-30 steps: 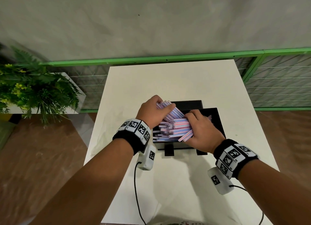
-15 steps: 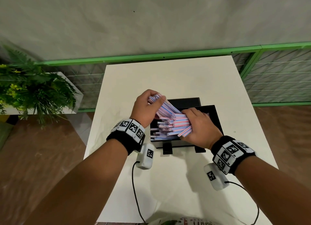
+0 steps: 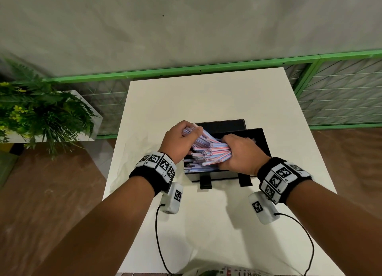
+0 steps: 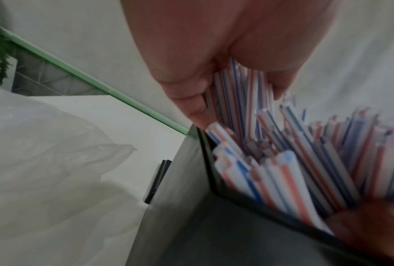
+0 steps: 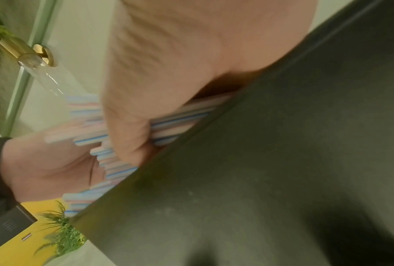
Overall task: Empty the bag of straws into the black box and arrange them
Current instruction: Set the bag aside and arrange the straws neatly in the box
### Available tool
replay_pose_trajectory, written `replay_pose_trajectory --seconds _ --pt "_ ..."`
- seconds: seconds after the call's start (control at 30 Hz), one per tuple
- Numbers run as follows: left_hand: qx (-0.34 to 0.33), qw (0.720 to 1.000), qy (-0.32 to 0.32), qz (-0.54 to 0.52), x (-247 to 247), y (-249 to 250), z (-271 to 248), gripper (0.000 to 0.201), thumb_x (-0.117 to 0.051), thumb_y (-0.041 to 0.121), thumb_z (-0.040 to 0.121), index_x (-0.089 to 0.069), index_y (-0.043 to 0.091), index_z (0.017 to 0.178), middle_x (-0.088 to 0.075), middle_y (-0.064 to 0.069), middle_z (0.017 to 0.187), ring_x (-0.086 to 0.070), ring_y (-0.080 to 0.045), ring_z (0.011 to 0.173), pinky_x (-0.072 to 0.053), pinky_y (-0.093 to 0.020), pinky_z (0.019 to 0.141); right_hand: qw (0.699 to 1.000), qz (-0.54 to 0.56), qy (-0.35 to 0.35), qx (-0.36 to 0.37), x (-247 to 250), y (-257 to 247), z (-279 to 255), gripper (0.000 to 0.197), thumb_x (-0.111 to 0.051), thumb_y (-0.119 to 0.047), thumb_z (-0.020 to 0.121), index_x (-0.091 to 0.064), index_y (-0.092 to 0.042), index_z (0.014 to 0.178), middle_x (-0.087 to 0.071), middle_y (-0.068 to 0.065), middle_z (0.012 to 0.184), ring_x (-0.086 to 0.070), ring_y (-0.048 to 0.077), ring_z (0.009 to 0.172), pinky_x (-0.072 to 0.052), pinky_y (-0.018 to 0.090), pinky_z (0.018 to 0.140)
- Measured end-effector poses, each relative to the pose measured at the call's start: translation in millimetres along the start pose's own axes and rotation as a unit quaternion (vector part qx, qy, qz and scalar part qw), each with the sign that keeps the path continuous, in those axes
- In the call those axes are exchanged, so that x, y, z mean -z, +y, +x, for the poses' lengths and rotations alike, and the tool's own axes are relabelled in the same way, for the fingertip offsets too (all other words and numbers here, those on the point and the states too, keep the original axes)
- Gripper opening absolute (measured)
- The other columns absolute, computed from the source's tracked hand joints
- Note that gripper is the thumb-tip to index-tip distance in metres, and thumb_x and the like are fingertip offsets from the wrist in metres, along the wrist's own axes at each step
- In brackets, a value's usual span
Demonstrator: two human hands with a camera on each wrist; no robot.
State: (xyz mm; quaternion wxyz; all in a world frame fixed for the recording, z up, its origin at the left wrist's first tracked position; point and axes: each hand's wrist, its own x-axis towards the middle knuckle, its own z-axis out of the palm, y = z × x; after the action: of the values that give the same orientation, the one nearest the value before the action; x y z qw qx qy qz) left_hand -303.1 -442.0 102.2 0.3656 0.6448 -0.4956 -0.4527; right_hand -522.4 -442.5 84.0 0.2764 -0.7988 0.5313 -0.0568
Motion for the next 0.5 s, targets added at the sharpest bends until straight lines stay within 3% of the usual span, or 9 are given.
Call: replay_pose_trajectory --seconds 0.1,0.2,0.3,0.43,0.5 --pt "0.007 0.999 -0.004 -0.038 1 -1 1 0.018 -0.075 0.038 0.089 -0.069 0.022 0.085 -0.072 -0.005 0.082 -0.075 -0.032 0.081 -0.064 -0.051 0.074 0.999 0.014 -0.029 0.017 6 -4 6 0.071 -0.070 -0.063 0.058 -0.049 -0.022 0.113 -0.064 -0.001 0.102 -0.065 0.025 0.087 -0.053 0.039 0.078" --pt "-0.018 0.999 0.017 -0.031 1 -3 2 0.010 -0.076 0.025 0.090 -0.071 0.022 0.083 -0.071 0.004 0.076 -0.071 -0.017 0.074 -0.061 -0.036 0.076 0.999 0.015 -0.043 0.025 5 -5 8 0.079 -0.071 -0.058 0.058 -0.054 -0.027 0.128 -0.057 -0.001 0.102 -0.058 0.020 0.086 -0.052 0.039 0.085" --pt "-0.033 0.999 0.031 -0.027 -2 -4 -2 0.008 -0.075 0.016 0.091 -0.071 0.013 0.085 -0.070 0.007 0.075 -0.066 -0.009 0.069 -0.054 -0.028 0.074 1.000 0.006 -0.007 0.024 0 -3 6 0.083 -0.064 -0.063 0.054 -0.060 -0.030 0.130 -0.052 -0.001 0.100 -0.050 0.021 0.090 -0.048 0.039 0.089" --pt "-0.057 0.996 0.047 -0.041 -4 1 -6 0.009 -0.075 0.014 0.090 -0.070 0.006 0.087 -0.070 0.000 0.078 -0.065 -0.013 0.071 -0.055 -0.030 0.076 1.000 0.015 0.000 0.019 -4 -3 4 0.084 -0.060 -0.063 0.052 -0.055 -0.022 0.125 -0.056 0.002 0.106 -0.051 0.025 0.098 -0.048 0.042 0.091" --pt "-0.064 0.994 0.040 -0.081 -5 12 -6 0.009 -0.075 0.016 0.089 -0.070 0.012 0.083 -0.071 0.000 0.079 -0.067 -0.016 0.074 -0.058 -0.038 0.076 0.998 0.055 0.003 0.006 1 -3 2 0.076 -0.066 -0.057 0.053 -0.050 -0.023 0.120 -0.060 -0.001 0.103 -0.058 0.024 0.094 -0.051 0.044 0.086"
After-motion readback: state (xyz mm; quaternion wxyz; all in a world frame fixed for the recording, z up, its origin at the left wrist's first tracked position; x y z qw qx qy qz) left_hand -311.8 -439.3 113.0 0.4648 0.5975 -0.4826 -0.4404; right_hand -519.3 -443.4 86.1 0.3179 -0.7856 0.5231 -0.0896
